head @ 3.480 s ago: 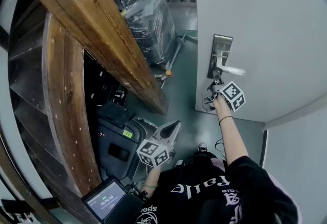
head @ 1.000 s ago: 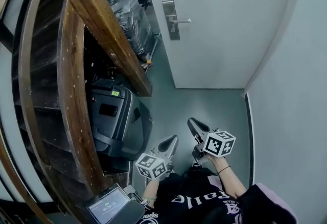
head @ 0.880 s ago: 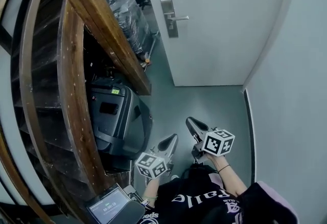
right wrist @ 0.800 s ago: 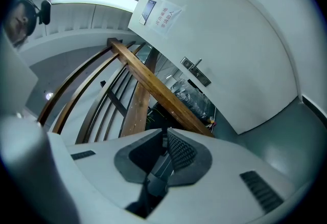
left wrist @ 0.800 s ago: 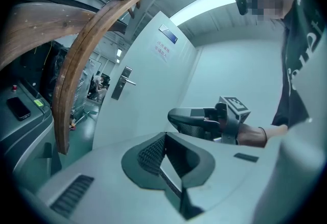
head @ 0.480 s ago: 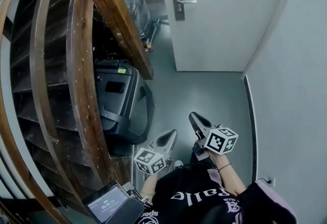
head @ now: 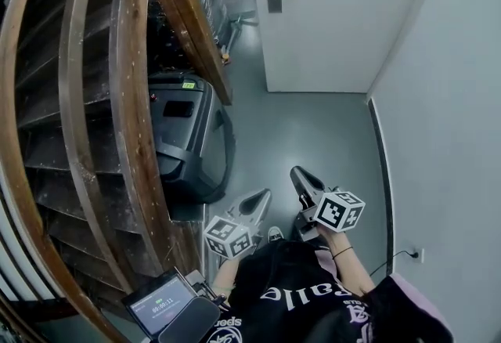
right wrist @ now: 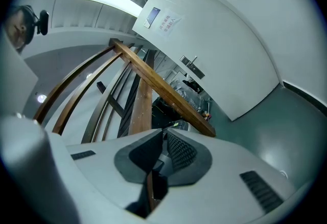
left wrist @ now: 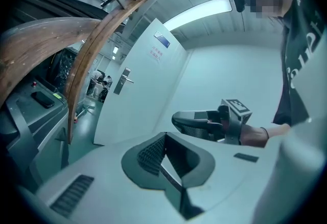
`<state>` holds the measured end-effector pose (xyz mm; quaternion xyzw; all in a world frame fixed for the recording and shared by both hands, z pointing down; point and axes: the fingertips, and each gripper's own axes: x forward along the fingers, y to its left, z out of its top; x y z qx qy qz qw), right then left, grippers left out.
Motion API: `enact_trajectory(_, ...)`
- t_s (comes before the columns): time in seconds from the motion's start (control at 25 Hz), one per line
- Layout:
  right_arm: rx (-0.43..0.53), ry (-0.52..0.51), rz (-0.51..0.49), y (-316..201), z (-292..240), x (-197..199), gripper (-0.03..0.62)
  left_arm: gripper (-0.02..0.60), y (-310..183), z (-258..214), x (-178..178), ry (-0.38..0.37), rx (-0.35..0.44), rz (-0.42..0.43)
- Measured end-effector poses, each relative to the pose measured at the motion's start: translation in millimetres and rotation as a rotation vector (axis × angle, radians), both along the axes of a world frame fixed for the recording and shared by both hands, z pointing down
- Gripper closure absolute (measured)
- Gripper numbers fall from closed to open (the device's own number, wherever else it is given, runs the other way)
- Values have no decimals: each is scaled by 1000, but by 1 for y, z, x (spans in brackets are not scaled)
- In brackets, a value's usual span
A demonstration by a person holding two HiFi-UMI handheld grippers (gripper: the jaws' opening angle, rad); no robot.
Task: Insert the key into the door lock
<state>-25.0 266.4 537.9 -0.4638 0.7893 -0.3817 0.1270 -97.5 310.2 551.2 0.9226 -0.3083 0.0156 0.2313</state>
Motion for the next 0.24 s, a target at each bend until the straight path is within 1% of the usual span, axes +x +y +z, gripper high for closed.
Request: enact_trajectory(0.24, -10, 6, 15, 20, 2, -4, 554, 577, 19, 1, -6, 3, -5, 18)
